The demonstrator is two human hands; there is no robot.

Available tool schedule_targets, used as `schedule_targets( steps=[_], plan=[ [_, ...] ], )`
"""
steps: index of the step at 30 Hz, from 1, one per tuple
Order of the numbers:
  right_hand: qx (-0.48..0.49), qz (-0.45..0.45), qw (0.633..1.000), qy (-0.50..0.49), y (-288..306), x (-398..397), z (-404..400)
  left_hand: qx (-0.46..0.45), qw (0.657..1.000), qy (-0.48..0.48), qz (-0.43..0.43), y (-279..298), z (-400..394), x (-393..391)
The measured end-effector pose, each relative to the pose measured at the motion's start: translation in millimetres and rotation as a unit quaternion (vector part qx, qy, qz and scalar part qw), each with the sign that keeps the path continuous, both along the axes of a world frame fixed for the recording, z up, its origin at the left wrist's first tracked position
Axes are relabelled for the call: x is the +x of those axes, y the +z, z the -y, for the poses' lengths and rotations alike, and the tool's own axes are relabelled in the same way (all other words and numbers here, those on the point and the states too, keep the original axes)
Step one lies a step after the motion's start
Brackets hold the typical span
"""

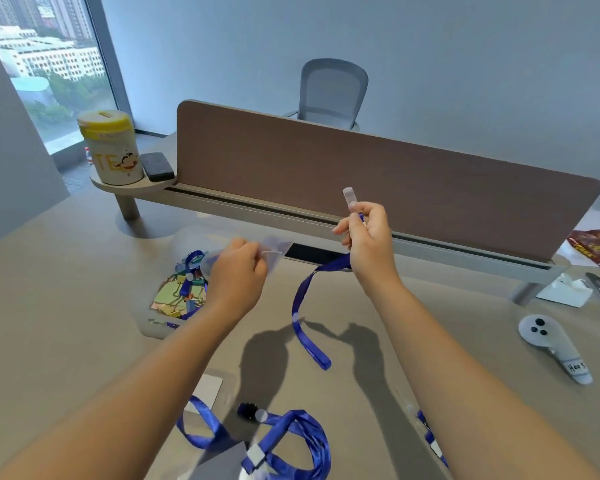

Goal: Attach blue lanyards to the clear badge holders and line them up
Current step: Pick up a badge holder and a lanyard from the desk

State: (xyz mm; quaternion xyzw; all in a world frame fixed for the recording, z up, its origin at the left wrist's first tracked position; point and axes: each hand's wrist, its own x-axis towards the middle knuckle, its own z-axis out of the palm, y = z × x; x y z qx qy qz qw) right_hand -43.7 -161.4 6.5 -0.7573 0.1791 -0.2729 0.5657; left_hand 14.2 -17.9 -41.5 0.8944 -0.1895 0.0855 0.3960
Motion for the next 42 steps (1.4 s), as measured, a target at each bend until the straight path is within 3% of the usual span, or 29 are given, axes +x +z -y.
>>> schedule_targets(
  steps=[7, 9, 11, 13, 20, 23, 28, 33, 37, 42],
  plan=[
    [0.072, -0.219, 0.973, 0.033, -103, -8, 5, 0.051, 0.997, -0.016, -0.051, -44, -1, -12],
    [-0.01, -0.275, 0.959, 0.069, -126, -6, 2, 0.052, 0.996, -0.025, -0.071, -52, -3, -11],
    [-0.132, -0.348, 0.923, 0.095, -145, -5, -3, 0.04, 0.995, -0.034, -0.084, -56, -5, -8],
    [-0.163, -0.39, 0.9, 0.111, -159, -3, -9, 0.025, 0.995, -0.041, -0.083, -58, -6, -6],
    [-0.319, -0.412, 0.831, 0.196, -186, 22, -12, 0.01, 0.998, -0.051, -0.046, -59, -14, 8],
    [-0.341, -0.411, 0.814, 0.229, -189, 31, -11, 0.008, 0.998, -0.056, -0.036, -60, -18, 13],
    [-0.374, -0.371, 0.826, 0.201, -192, 28, -10, 0.017, 0.998, -0.05, -0.045, -64, -22, 18],
    [-0.324, -0.43, 0.826, 0.169, -185, 21, -10, 0.006, 0.999, -0.024, -0.04, -58, -27, 16],
    [-0.192, -0.4, 0.887, 0.127, -157, 24, -13, -0.041, 0.997, 0.03, -0.055, -43, -42, 16],
    [-0.09, -0.285, 0.949, 0.097, -101, 39, -34, -0.108, 0.984, 0.118, -0.078, -20, -76, 19]
  ],
)
